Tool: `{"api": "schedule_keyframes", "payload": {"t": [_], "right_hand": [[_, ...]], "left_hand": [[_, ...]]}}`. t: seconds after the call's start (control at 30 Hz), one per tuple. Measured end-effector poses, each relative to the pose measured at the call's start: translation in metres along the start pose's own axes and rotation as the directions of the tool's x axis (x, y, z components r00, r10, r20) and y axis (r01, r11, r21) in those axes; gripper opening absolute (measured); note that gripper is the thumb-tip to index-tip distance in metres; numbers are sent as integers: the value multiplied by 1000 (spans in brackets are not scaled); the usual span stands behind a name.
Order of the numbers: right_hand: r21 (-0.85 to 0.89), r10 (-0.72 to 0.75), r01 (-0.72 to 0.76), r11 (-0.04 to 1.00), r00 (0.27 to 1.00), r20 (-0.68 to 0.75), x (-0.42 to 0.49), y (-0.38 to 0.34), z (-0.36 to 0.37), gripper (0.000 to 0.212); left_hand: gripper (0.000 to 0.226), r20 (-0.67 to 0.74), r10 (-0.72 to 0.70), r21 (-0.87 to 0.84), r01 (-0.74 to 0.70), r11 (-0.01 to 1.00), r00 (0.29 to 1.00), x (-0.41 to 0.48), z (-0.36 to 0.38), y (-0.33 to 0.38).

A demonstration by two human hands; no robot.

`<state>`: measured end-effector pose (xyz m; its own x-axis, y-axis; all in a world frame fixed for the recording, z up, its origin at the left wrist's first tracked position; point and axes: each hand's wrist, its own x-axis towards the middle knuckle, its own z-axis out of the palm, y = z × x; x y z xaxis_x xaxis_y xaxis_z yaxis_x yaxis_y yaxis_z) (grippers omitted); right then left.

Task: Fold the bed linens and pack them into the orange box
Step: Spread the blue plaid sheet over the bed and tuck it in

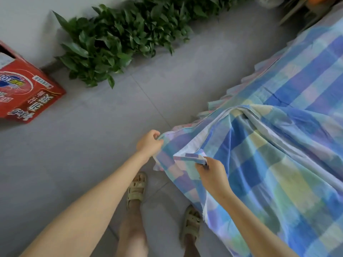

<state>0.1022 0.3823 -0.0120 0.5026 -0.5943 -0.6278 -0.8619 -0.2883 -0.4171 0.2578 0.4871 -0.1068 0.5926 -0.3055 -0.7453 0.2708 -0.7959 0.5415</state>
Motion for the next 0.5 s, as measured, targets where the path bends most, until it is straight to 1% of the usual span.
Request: {"api": "schedule_keyframes", "payload": {"t": [0.07,0.1,0.13,0.2,0.27,0.33,0.37,0.43,0.47,0.5], "right_hand": [[69,65,-67,995,997,39,10,2,-1,35],[97,97,-103,990,993,65,15,3,-2,37],[120,139,-151,981,985,99,24,4,-1,38],[154,182,-210,965,967,177,36,4,-6,31],[202,199,-247,948,952,232,49,7,-9,25],[247,207,-275,929,940,271,58,11,-10,20],[256,209,-280,925,939,273,61,12,-10,18],[243,205,-268,932,945,254,64,14,-9,15],[234,195,-253,939,950,245,63,12,-9,13],[232,184,-240,943,953,239,61,11,-9,12]], "left_hand": [[58,79,-14,18,13,1000,997,30,6,-6],[66,137,-15,-14,17,1000,991,43,10,-8],[70,221,-33,-57,47,997,975,59,16,-9],[73,365,-51,-86,88,992,930,80,25,-13],[70,461,-42,-23,59,998,886,96,30,-16],[60,524,-31,66,-4,998,851,105,31,-22],[52,552,-40,115,-29,993,833,107,31,-27],[29,599,-66,205,-73,976,798,107,29,-38],[25,623,-82,245,-94,965,778,102,25,-44],[28,644,-90,283,-127,951,760,97,22,-53]]}}
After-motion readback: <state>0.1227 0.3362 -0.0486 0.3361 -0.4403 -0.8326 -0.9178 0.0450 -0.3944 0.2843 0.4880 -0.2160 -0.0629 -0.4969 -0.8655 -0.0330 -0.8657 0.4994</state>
